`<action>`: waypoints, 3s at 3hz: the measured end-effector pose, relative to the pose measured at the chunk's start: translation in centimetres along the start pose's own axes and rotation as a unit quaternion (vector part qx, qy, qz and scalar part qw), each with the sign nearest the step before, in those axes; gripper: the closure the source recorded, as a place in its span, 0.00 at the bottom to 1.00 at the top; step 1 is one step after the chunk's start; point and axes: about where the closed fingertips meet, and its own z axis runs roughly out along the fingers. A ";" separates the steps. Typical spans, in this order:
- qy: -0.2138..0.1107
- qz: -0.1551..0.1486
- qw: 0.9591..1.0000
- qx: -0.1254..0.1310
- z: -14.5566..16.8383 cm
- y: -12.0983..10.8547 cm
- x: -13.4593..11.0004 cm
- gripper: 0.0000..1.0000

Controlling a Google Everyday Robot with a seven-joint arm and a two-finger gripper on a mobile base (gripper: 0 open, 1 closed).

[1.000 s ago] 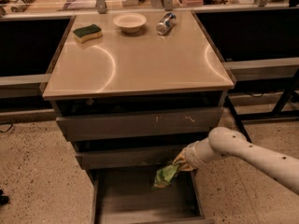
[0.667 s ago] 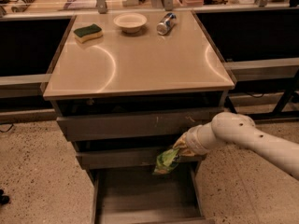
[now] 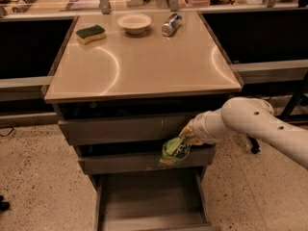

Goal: Pick green rice chip bag from bottom drawer and place on counter

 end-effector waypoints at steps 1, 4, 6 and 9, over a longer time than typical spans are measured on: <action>-0.011 -0.015 1.000 0.004 -1.3 -1.3 -1.3 1.00; 0.019 -0.093 0.995 -0.042 -18.7 -12.8 -14.0 1.00; 0.050 -0.116 0.991 -0.050 -21.2 -14.8 -15.3 1.00; 0.087 -0.047 0.994 -0.038 -24.1 -21.5 -6.0 1.00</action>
Offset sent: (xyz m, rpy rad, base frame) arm -0.1008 0.0477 0.1351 -0.0599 -0.0128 0.1405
